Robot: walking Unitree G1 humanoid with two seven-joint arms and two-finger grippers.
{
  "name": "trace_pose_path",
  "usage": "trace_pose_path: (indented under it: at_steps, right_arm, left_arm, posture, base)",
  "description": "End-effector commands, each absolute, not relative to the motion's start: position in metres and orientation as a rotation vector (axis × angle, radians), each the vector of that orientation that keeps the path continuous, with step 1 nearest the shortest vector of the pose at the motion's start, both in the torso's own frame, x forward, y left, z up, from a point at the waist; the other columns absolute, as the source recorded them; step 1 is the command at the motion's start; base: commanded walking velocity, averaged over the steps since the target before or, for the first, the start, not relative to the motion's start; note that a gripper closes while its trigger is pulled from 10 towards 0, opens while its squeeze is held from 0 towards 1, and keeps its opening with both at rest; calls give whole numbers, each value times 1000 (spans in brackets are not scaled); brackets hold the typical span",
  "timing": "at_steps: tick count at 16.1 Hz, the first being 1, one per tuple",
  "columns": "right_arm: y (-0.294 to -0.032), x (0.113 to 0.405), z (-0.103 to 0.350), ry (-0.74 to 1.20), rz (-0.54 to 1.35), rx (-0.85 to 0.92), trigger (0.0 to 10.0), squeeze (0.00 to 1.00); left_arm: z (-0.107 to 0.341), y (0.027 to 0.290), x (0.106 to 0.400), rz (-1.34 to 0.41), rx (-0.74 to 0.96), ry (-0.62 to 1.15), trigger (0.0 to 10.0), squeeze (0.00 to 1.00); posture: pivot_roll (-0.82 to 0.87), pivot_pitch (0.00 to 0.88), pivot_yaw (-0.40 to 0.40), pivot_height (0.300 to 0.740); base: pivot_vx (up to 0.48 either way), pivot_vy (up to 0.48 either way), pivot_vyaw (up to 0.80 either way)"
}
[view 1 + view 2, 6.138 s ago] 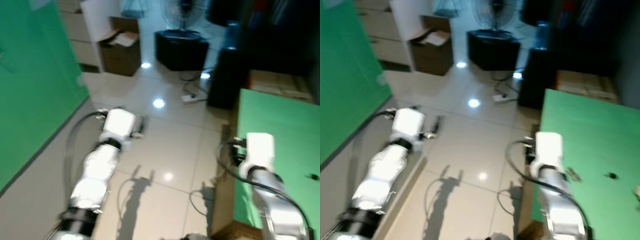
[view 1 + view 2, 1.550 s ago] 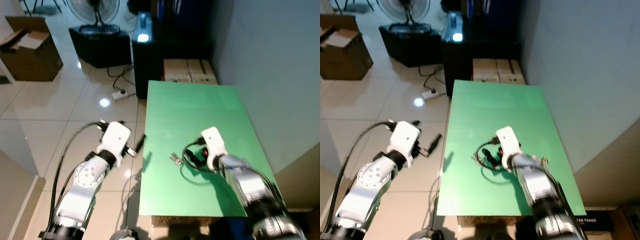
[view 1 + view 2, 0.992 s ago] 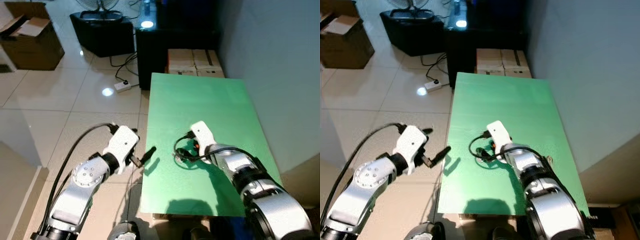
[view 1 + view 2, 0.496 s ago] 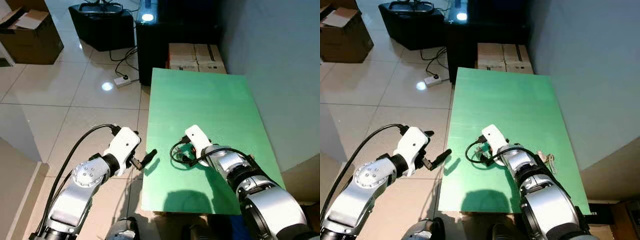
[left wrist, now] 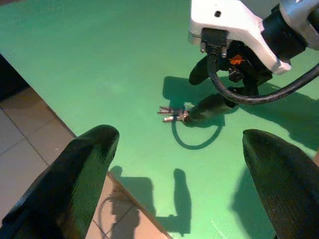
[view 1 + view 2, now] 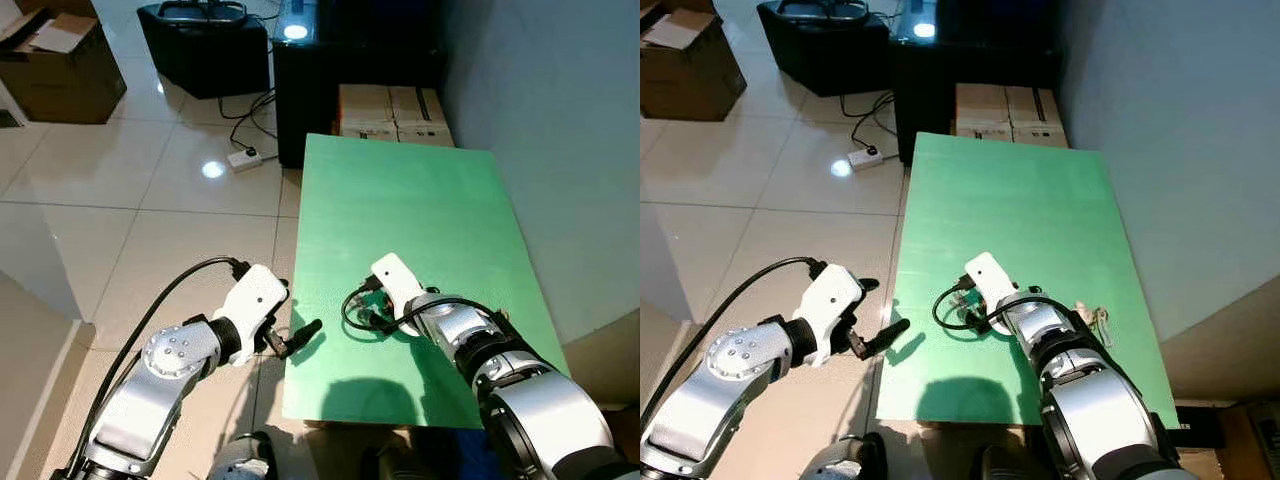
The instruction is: Hang keys on a hook
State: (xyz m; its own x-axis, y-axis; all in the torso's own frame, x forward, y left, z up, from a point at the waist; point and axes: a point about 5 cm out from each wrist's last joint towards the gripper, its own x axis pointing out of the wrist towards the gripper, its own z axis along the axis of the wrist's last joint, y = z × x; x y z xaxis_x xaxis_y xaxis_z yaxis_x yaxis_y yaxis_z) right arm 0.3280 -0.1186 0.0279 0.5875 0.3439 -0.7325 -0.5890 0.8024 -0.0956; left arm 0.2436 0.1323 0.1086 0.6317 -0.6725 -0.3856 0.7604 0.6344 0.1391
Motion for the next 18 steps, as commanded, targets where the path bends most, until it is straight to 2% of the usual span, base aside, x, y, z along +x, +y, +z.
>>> trace_pose_path:
  at_steps: [1,4,9,12,15,16,17,18]
  right_arm:
    - [-119,328,28,777,561,-348,0,0]
    - [-120,328,27,784,548,-335,0,0]
    - [-119,326,26,792,540,-267,4510,0]
    - [-119,324,24,811,539,-262,4706,0]
    - [-120,323,22,828,544,-249,4549,0]
    - [-120,323,22,831,544,-246,4157,0]
    - [-121,322,22,836,544,-240,3059,0]
    - [-121,322,22,841,544,-230,0,0]
  left_arm:
    - [110,130,239,-863,295,316,10000,0]
    - [109,130,236,-888,288,342,10000,0]
    - [109,128,233,-925,303,356,10000,0]
    - [109,129,234,-927,309,358,10000,0]
    - [110,129,236,-943,323,357,10000,0]
    - [110,128,236,-943,325,357,10000,0]
    - [110,128,235,-944,329,357,10000,0]
    - [111,128,236,-945,330,357,10000,0]
  posture:
    - [11,160,-62,740]
    - [10,169,-52,740]
    - [19,167,-41,740]
    - [13,155,-32,740]
    - [12,157,-29,740]
    - [15,162,-30,740]
    - [14,162,-29,740]
    - [14,164,-29,740]
  base:
    - [0,0,0]
    - [0,0,0]
    - [0,0,0]
    - [0,0,0]
    - [0,0,0]
    - [0,0,0]
    - [0,0,0]
    - [0,0,0]
